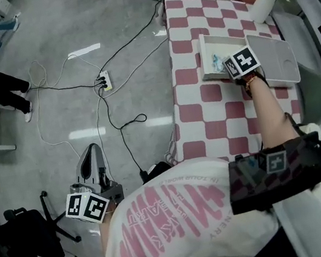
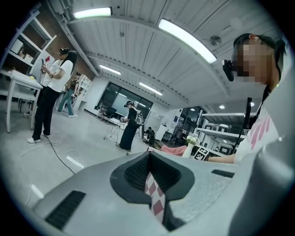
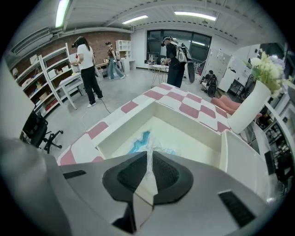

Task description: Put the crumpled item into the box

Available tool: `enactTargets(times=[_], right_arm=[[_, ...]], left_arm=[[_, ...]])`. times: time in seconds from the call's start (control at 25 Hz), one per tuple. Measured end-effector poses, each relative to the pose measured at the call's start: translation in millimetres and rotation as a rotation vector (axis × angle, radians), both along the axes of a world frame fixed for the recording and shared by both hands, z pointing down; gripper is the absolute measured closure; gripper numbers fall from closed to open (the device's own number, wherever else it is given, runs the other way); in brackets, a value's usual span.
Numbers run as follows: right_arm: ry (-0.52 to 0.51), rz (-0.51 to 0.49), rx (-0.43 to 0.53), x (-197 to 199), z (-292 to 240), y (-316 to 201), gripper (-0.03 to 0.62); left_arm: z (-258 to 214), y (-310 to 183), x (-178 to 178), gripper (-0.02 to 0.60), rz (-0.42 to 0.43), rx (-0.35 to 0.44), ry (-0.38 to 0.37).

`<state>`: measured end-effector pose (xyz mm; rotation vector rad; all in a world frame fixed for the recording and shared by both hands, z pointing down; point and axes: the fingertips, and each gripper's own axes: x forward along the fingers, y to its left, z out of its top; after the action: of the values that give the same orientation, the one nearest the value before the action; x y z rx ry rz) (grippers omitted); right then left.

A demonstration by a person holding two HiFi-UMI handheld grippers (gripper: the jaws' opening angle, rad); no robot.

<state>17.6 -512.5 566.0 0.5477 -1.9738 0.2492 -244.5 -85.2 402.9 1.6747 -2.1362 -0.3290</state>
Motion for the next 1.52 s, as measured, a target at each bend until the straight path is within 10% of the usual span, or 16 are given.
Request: enactTargets(times=[0.56, 1.08, 1.52], right_arm=[[-0.209, 0.1, 0.062, -6, -69, 24, 0.499], [-0.98, 0.388, -0.027, -24, -170, 128, 0.574], [-1.132, 0.487, 0.24, -11, -244, 211, 0.588]], left_arm=[[-7, -17, -21, 0.574, 0.102, 0.085, 0.039], [-20, -64, -9, 0.574, 0.446, 0.159, 0.049], [-44, -75, -6, 0.574, 0.645, 0.219, 0.036]])
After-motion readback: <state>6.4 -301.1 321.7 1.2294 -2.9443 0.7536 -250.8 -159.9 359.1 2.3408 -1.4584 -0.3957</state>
